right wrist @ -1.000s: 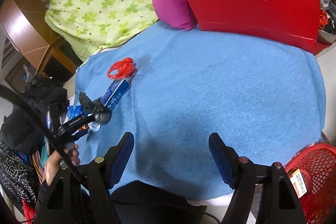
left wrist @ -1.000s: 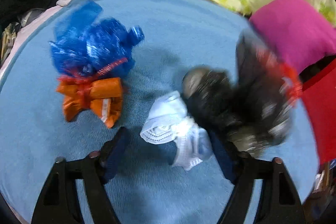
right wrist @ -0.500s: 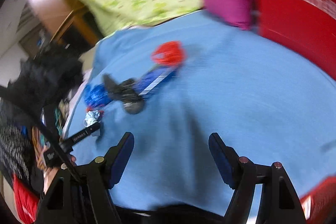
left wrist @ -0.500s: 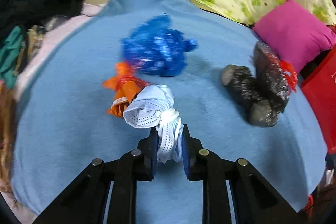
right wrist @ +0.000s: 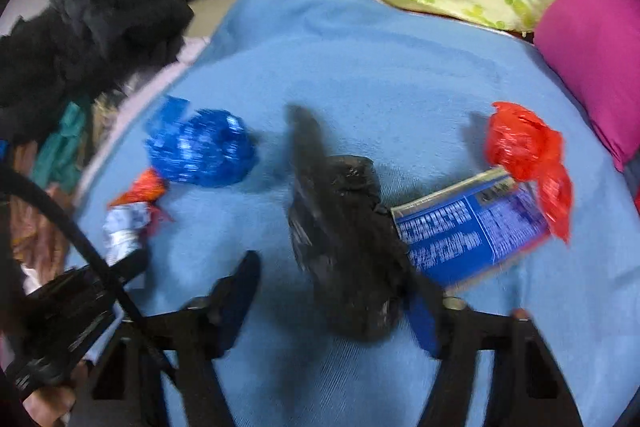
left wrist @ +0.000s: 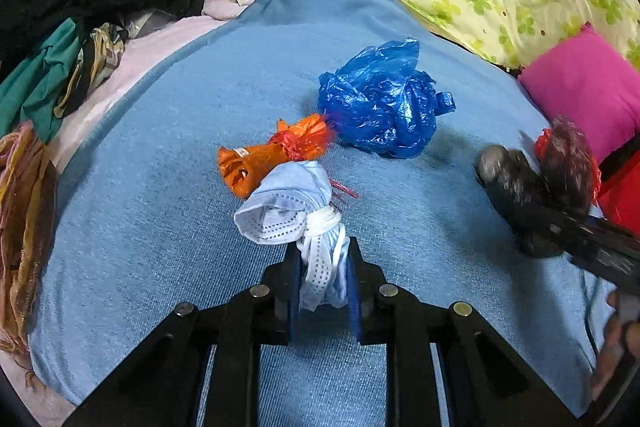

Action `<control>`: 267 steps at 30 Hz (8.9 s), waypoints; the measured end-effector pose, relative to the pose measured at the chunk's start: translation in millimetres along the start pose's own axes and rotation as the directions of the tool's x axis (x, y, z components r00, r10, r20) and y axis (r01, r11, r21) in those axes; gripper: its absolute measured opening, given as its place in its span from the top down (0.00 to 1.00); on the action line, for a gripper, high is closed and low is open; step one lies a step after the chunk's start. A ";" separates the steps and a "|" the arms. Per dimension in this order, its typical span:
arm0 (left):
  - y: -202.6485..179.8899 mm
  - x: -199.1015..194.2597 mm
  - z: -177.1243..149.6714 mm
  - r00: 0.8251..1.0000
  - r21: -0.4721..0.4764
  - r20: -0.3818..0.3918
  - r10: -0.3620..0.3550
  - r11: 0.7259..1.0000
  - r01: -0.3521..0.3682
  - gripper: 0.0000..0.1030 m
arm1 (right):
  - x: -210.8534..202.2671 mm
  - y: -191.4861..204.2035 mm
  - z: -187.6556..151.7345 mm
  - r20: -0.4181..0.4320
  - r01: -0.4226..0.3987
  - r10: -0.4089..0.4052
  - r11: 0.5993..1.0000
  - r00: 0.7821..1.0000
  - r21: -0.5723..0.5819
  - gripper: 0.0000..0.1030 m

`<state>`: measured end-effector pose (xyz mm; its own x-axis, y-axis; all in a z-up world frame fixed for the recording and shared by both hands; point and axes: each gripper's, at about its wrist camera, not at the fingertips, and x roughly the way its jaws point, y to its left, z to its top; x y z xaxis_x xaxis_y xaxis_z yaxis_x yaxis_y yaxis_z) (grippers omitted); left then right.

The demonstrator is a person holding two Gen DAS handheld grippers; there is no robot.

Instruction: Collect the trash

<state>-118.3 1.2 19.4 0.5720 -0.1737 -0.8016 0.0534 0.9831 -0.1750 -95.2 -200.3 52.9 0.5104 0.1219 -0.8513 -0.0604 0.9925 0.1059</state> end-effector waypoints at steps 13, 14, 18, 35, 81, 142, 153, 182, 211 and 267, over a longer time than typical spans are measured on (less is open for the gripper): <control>-3.8 -1.8 -3.8 1.000 0.005 0.012 0.028 1.000 -0.028 0.79 | -26.5 9.6 -22.4 0.041 -0.017 0.018 0.999 0.999 -0.034 0.65; -5.3 -3.3 -5.0 0.999 0.008 0.017 0.035 0.999 -0.036 0.79 | -34.5 7.3 -26.9 0.048 -0.021 0.023 0.999 0.999 -0.030 0.65; -11.4 -7.0 -9.8 0.997 0.038 0.035 0.066 0.997 -0.067 0.79 | -58.8 3.0 -43.7 0.072 -0.015 0.017 0.999 0.997 -0.031 0.65; -37.4 -38.6 -26.5 0.991 0.132 0.074 0.110 0.984 -0.119 0.79 | -128.1 -39.4 -103.0 0.160 -0.013 0.004 0.998 0.987 0.055 0.65; -367.6 -207.1 -223.2 0.882 0.706 -0.175 -0.438 0.569 0.422 0.79 | -307.7 -266.2 -471.9 0.049 0.251 -0.424 0.621 0.904 0.743 0.65; -177.8 -113.4 -105.5 0.945 0.443 -0.157 -0.287 0.835 0.328 0.28 | -313.7 -180.0 -332.9 0.266 0.132 -0.362 0.778 0.894 0.614 0.30; -57.0 -60.5 -23.9 0.996 0.280 -0.045 -0.077 0.956 0.087 0.28 | -260.0 -122.8 -257.3 0.298 0.050 -0.200 0.895 0.933 0.444 0.30; 45.2 -11.8 33.6 0.988 -0.064 0.105 0.113 0.992 -0.107 0.36 | -119.9 -22.6 -71.8 0.243 -0.089 0.044 0.981 0.969 0.174 0.30; 82.1 -9.2 44.0 0.974 -0.203 0.136 0.180 0.968 -0.150 0.36 | 26.7 71.9 43.9 0.126 -0.119 0.113 0.992 0.986 0.041 0.43; -257.3 -185.0 -112.2 0.922 0.471 0.048 -0.384 0.823 0.318 0.36 | -341.1 -237.3 -386.1 0.257 0.105 -0.396 0.696 0.882 0.710 0.43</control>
<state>-329.7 -226.1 148.6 0.5466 -0.5347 -0.6445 0.6113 0.7808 -0.1293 -586.1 -476.4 119.7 0.6946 -0.2858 -0.6602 0.6207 0.7020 0.3492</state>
